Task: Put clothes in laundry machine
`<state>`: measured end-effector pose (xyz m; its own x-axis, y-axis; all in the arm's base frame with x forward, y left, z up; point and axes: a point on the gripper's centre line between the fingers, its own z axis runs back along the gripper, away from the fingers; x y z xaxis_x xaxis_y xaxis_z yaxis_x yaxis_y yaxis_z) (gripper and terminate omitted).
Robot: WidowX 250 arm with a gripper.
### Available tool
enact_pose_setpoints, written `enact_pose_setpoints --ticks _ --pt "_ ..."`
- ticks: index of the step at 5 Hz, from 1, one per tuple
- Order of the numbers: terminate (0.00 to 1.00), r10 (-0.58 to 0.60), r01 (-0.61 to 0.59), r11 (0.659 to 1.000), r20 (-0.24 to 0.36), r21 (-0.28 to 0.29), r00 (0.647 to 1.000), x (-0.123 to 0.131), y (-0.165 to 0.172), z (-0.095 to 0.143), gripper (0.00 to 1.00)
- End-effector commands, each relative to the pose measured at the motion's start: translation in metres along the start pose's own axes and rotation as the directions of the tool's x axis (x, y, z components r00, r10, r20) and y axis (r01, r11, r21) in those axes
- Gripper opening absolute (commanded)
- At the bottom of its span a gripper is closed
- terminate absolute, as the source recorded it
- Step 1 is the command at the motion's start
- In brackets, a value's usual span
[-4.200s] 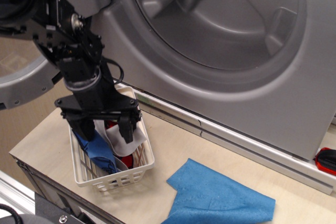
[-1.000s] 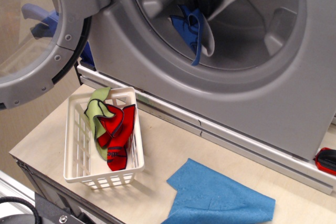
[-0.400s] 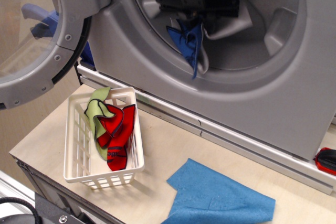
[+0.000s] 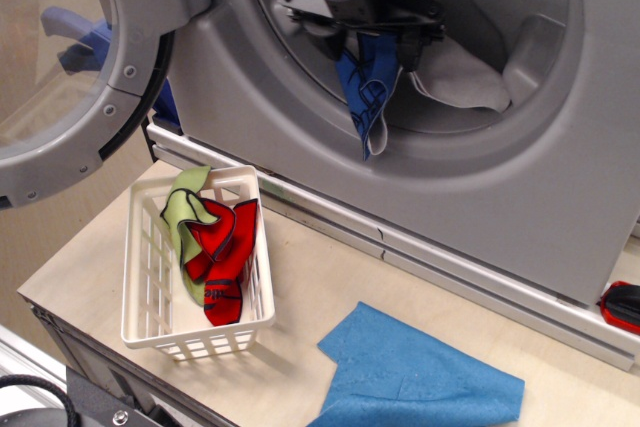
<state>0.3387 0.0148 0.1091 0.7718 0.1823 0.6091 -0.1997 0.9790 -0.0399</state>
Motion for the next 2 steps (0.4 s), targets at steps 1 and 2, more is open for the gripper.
enact_pose_setpoints --ticks 1,2 --pt "0.0 -0.005 0.005 0.995 0.001 -0.1 1.0 0.011 -0.015 0.063 1.0" --pt "0.0 -0.01 0.004 0.989 -0.039 -0.15 0.999 0.009 -0.023 0.087 1.0"
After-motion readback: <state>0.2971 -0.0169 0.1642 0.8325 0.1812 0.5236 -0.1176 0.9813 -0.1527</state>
